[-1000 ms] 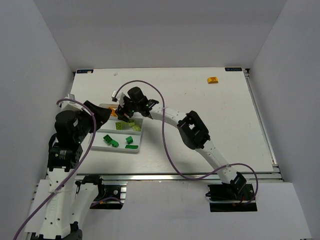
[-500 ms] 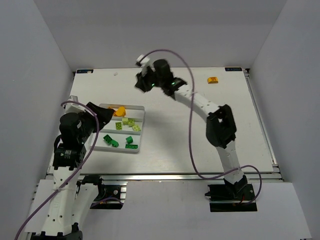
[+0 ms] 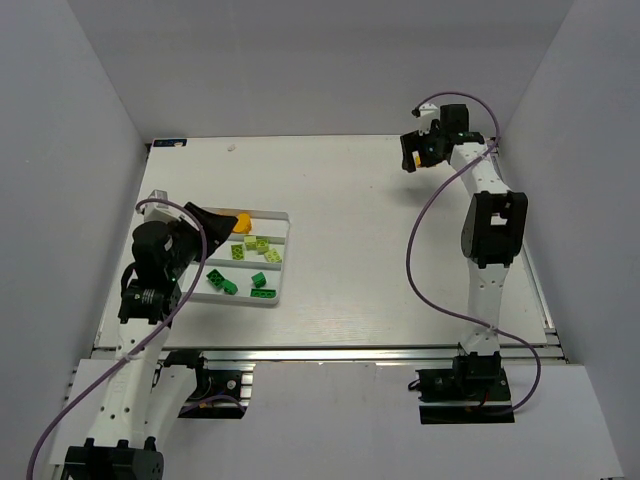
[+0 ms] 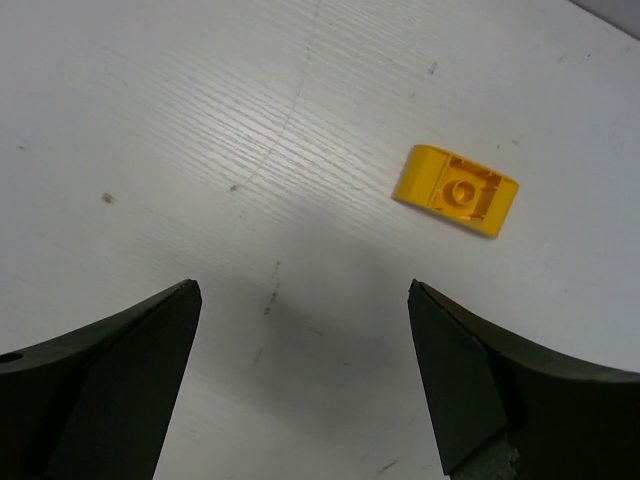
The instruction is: Sort the legos into containers by color
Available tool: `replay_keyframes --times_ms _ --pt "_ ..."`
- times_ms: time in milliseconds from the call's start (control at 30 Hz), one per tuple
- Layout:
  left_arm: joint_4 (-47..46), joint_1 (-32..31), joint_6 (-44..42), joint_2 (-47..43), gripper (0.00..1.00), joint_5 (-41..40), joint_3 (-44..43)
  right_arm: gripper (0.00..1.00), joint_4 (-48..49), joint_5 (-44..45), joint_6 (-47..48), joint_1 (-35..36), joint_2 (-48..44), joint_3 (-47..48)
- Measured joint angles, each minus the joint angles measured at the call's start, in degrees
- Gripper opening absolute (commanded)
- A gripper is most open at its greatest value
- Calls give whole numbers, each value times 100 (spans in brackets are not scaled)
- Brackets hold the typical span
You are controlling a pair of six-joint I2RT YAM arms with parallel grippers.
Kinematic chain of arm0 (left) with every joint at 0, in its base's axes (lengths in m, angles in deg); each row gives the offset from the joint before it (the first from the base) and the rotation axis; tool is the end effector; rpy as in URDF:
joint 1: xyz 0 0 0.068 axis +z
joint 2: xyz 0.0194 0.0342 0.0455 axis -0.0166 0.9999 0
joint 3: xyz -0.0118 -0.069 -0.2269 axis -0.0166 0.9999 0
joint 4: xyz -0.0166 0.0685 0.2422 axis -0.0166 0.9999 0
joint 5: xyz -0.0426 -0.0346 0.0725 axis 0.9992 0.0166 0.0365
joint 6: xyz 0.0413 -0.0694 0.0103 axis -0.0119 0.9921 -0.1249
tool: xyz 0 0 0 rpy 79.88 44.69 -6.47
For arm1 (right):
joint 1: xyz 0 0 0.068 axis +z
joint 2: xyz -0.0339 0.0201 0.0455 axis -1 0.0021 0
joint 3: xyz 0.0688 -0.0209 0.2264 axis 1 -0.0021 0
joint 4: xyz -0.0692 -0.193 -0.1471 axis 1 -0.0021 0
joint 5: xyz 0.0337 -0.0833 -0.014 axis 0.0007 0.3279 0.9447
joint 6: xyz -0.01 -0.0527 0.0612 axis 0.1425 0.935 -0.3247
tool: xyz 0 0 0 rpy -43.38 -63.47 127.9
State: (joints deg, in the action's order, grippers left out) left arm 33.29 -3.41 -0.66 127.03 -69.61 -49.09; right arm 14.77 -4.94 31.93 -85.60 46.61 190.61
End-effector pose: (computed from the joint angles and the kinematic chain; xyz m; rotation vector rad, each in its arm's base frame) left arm 0.2143 -0.0254 0.2794 -0.5897 1.8870 -0.7894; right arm 0.5192 0.0548 0.1971 -0.5102 2.1998 0.1514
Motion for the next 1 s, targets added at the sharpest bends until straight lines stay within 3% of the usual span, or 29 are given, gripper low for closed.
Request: replay_keyframes --times_ms 167,433,533,600,633,733,933,1000 --pt "-173 -2 17 234 80 90 0 88 -199 -330 1443 -214 404 525" --pt "-308 -2 149 273 80 98 9 84 457 -514 3368 -479 732 605" --pt "-308 -2 175 280 80 98 13 73 723 -533 3847 -619 916 605" --pt "-328 -2 197 295 80 98 17 61 841 -525 3936 -684 1045 640" --pt "-345 -2 201 313 80 98 20 49 914 -516 3939 -719 1106 662" --pt "-400 -2 223 380 80 98 22 32 1167 -522 3786 -765 1165 634" --pt "-474 -2 247 472 80 98 61 17 1679 -660 3560 -750 1163 485" --pt "-485 -2 254 501 80 98 63 17 1751 -671 3493 -723 1163 457"
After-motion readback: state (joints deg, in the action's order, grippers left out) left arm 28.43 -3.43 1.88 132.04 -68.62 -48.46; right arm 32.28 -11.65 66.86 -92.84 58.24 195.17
